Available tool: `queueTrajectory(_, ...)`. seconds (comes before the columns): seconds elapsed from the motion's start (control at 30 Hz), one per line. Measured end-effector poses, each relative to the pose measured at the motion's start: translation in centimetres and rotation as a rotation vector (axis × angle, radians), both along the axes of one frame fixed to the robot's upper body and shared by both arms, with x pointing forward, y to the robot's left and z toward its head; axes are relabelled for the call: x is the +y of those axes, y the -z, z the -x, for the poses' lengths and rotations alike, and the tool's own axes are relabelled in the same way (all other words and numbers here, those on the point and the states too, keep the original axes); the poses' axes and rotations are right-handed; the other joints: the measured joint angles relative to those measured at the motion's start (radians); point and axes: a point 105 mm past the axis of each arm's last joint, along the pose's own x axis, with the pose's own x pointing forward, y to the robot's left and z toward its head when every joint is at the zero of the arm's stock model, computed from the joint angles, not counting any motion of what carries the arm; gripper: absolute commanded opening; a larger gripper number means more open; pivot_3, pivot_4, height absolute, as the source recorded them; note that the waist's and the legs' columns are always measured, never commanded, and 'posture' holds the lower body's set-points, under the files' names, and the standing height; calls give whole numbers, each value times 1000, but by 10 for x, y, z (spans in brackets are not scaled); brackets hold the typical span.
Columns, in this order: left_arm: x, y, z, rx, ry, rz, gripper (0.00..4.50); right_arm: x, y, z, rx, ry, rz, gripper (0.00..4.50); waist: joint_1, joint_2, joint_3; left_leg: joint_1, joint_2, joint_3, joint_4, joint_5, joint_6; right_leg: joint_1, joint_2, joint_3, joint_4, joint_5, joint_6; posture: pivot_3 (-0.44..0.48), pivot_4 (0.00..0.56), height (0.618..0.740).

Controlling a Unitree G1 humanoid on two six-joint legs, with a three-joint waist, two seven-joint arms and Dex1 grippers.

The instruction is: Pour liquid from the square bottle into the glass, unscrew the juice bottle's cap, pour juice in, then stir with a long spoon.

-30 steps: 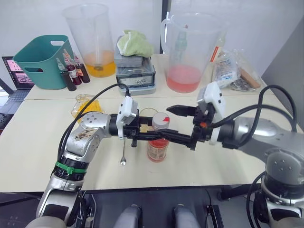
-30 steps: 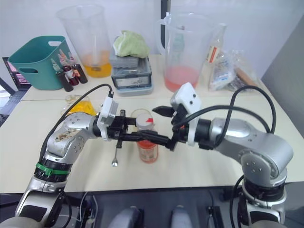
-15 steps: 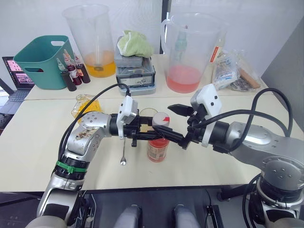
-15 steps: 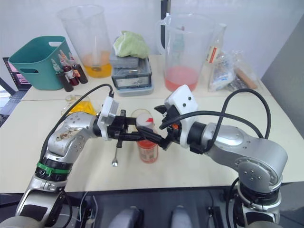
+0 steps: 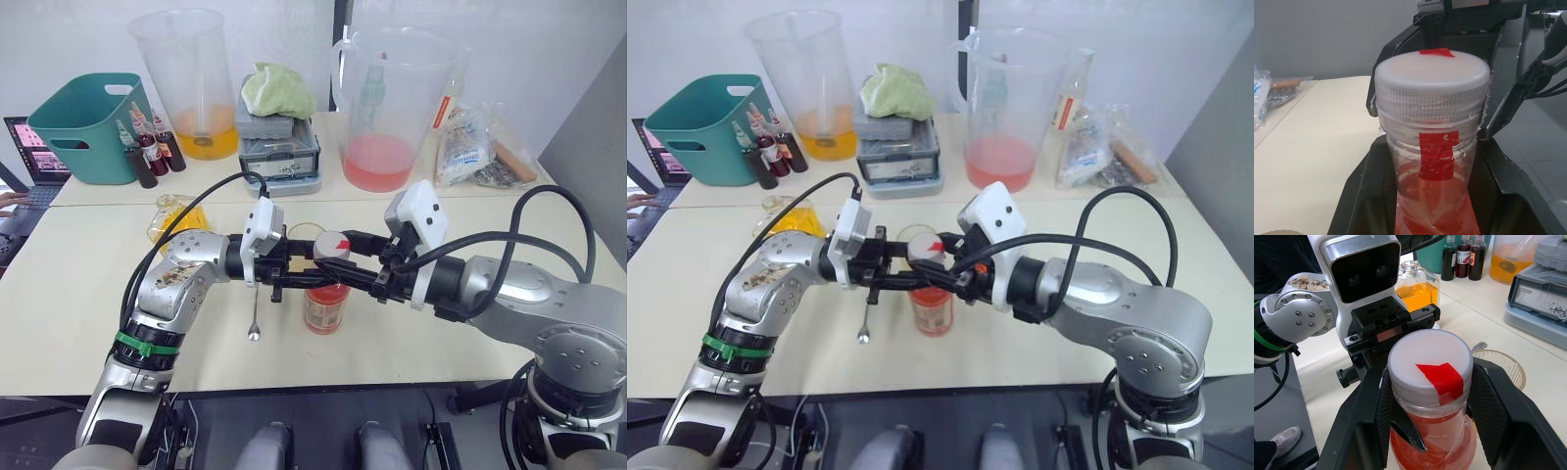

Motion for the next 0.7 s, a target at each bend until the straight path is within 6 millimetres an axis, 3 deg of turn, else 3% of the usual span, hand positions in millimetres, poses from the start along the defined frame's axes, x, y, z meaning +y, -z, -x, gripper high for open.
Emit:
queueTrajectory(0.2,-1,0,0,-2,0,0,1455,-4,-1,-5,44,-129,-17,1740,-1,0,0,0,0,1,0,0,0,0,0,0,-1,0,0,0,150,740)
queueTrajectory(0.47,4,0,-4,15,-31,-7,1455,-2,-8,-39,113,-542,75,1740,-31,0,0,2,3,3,0,0,1,0,3,0,-1,0,0,0,150,740)
queueTrajectory(0.63,7,0,-5,23,-39,2,1455,2,-13,-50,128,-682,127,1740,-28,0,0,-1,2,2,0,0,0,-2,1,-1,-1,0,0,0,150,740)
queueTrajectory(0.7,7,-1,-4,20,-39,4,1455,3,-13,-49,123,-699,138,2759,-24,0,0,-2,1,1,0,0,0,-1,0,-1,-3,0,0,0,150,740)
